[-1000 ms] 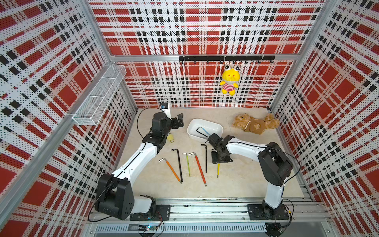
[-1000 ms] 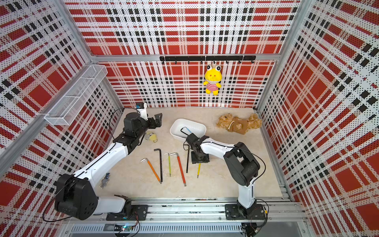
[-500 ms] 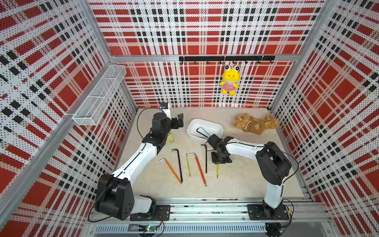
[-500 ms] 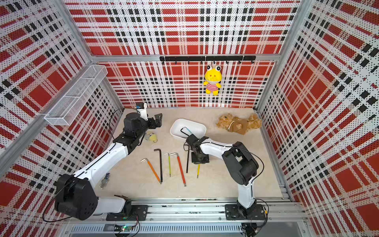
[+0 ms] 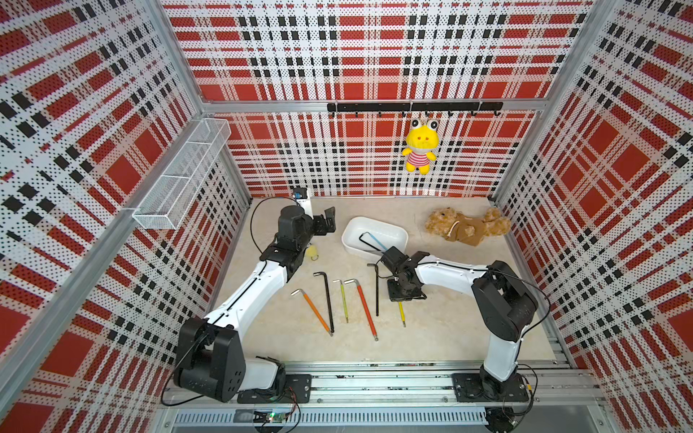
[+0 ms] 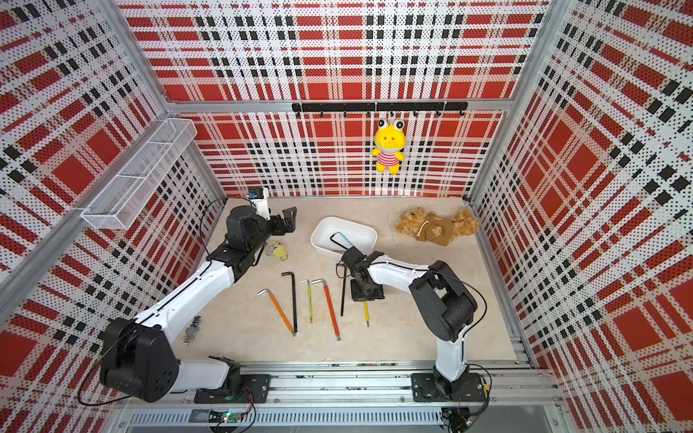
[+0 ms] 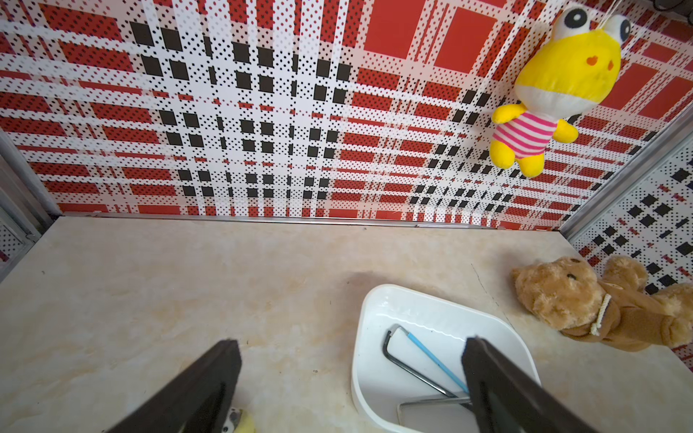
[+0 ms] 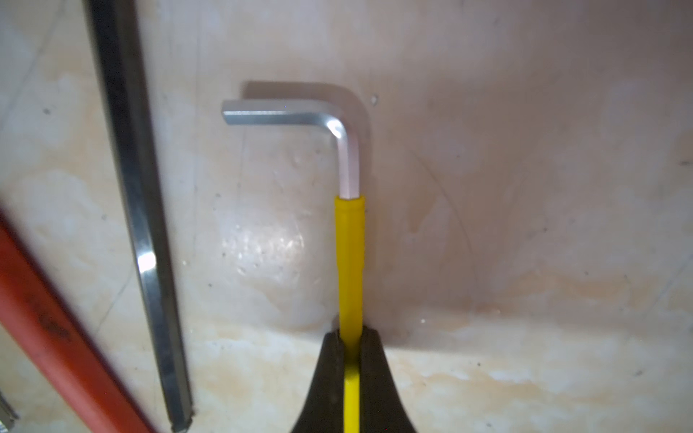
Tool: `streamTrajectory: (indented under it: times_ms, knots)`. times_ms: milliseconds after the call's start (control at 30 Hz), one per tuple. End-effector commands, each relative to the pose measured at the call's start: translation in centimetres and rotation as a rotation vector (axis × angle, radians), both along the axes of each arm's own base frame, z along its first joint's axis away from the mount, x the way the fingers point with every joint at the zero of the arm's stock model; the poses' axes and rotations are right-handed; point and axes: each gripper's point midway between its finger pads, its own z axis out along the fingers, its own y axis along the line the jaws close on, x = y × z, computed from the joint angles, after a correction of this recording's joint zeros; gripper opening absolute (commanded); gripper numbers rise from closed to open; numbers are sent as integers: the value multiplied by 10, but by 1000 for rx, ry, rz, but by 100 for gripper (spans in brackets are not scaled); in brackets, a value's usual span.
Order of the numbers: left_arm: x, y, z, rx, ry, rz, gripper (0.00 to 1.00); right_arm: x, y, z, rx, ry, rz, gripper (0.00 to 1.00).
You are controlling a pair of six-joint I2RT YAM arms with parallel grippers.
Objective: Put the hex key on the desktop into the storage box
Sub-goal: Pick up the Allen key from the center of the board, then place the Allen key in the storage box.
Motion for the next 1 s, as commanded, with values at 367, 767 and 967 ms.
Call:
streamTrajectory:
  times_ms: [367, 767, 967]
  knots:
    - [-2, -4, 19, -12, -50, -10, 99, 10, 35, 119, 239, -305, 552, 0]
    - [-7, -9, 21, -15, -58, -18, 99, 152, 80, 164, 91, -580, 793, 0]
    - [-11, -6, 28, -7, -74, -5, 99, 188, 81, 125, 69, -533, 780, 0]
